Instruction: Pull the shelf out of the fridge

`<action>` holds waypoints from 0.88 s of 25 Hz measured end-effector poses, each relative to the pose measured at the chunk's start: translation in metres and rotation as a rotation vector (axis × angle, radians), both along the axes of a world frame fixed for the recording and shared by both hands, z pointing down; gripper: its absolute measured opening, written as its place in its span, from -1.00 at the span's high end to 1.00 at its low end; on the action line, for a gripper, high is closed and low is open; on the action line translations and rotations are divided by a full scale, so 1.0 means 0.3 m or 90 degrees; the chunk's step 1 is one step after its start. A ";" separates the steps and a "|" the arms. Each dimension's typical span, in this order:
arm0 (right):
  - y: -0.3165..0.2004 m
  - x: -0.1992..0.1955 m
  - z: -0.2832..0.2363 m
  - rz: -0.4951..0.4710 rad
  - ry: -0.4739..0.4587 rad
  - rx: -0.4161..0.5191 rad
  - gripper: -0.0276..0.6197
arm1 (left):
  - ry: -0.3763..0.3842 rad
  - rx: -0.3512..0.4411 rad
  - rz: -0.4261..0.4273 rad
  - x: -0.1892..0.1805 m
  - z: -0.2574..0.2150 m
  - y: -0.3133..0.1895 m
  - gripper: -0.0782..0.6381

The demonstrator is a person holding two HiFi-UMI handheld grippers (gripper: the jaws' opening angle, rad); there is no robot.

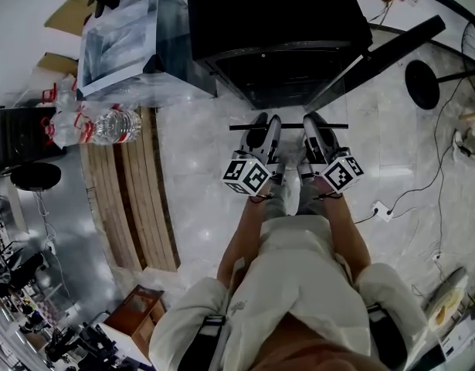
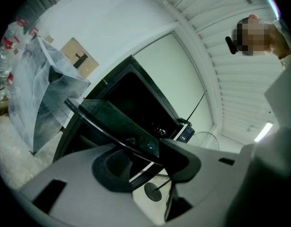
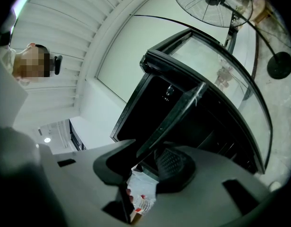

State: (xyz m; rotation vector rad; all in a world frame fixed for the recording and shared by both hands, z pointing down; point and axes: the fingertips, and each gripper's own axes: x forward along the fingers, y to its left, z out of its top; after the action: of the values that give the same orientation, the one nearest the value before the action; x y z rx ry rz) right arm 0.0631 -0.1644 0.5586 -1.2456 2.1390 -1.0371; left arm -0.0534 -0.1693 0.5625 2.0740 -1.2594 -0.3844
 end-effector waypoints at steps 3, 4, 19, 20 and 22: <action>0.002 0.003 -0.005 -0.001 0.001 0.003 0.57 | 0.000 0.001 -0.001 0.003 -0.005 0.003 0.30; 0.003 0.004 -0.008 -0.002 0.001 0.004 0.57 | 0.000 0.003 -0.001 0.004 -0.009 0.004 0.30; 0.025 -0.013 -0.025 -0.006 0.005 0.009 0.56 | 0.001 0.011 -0.002 -0.012 -0.029 0.025 0.30; 0.025 -0.016 -0.028 -0.006 0.006 0.010 0.56 | 0.002 0.012 -0.002 -0.015 -0.030 0.026 0.30; 0.028 -0.020 -0.032 -0.006 0.007 0.011 0.56 | 0.003 0.012 -0.002 -0.019 -0.033 0.029 0.30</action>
State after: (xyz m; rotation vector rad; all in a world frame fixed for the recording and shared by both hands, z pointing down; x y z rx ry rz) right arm 0.0570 -0.1561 0.5489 -1.2365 2.1596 -1.0170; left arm -0.0591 -0.1607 0.5527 2.0856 -1.2612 -0.4046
